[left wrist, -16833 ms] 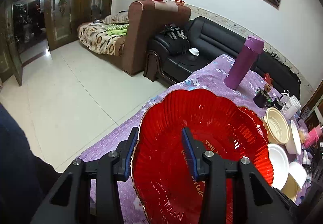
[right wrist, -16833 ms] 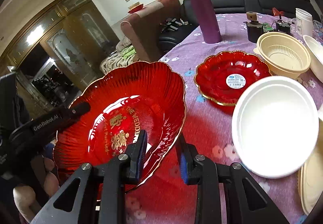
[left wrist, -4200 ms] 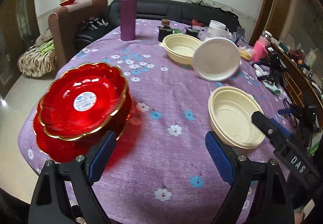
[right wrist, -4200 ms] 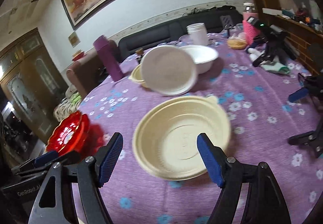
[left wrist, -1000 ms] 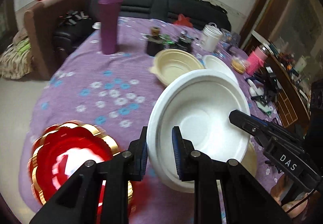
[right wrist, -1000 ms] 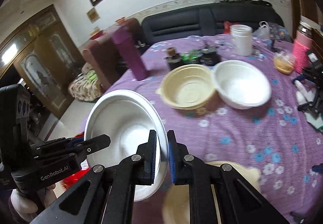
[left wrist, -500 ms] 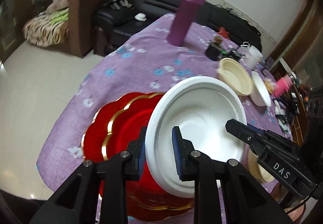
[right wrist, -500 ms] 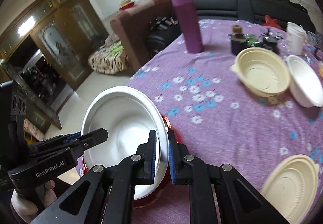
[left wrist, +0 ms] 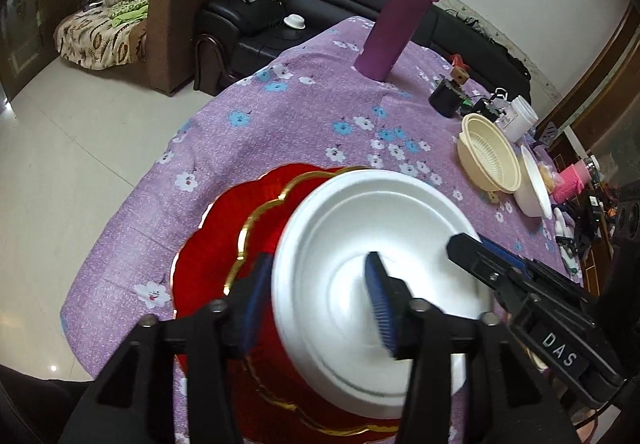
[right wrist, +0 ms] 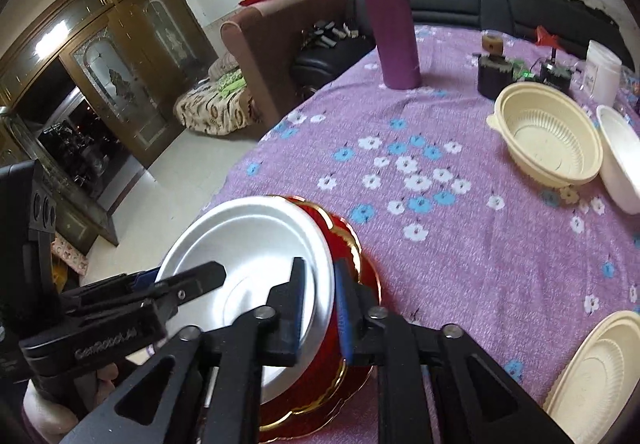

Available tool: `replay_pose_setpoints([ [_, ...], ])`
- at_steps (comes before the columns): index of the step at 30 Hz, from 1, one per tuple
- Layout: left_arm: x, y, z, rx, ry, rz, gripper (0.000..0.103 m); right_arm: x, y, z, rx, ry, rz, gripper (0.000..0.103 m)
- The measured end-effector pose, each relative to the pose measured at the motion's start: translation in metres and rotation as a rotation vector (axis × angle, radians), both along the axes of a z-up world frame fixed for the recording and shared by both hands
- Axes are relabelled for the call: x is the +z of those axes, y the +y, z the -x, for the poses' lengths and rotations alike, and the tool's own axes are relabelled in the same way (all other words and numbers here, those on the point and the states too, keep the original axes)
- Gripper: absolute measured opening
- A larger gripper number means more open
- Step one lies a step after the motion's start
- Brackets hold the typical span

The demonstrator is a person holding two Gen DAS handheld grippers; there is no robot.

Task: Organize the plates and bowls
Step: 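Carry the white foam bowl with both tools and set it on the red plates, then move both tools to the large beige plastic bowl and grasp its rim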

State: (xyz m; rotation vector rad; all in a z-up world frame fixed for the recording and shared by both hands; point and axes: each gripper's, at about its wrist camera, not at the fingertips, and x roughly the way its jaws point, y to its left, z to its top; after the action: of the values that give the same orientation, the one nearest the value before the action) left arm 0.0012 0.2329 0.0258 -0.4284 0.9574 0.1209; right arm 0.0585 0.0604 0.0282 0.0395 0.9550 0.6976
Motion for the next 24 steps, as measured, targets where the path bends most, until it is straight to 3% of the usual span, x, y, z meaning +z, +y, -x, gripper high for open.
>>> replay_pose_setpoints([
  [3,0.006,-0.002,0.004,0.019,-0.021,-0.014,0.064,0.004,-0.003,0.003,-0.016,-0.039,-0.016,0.054],
  [6,0.014,-0.002,0.012,0.048,-0.047,-0.023,0.075,0.011,-0.011,0.006,-0.032,-0.078,-0.046,0.057],
  [9,0.028,-0.005,0.025,0.112,-0.069,-0.090,0.082,0.022,-0.028,0.012,-0.061,-0.108,-0.080,0.061],
  [12,0.043,-0.016,0.044,0.106,-0.146,-0.111,0.088,0.030,-0.046,0.023,-0.089,-0.153,-0.089,0.070],
  [17,0.055,-0.054,0.067,0.060,-0.242,-0.138,0.089,0.027,-0.083,0.048,-0.148,-0.197,-0.080,0.075],
  [24,0.042,-0.138,0.073,-0.031,-0.210,-0.244,0.089,0.006,-0.148,0.072,-0.310,-0.177,-0.066,0.075],
])
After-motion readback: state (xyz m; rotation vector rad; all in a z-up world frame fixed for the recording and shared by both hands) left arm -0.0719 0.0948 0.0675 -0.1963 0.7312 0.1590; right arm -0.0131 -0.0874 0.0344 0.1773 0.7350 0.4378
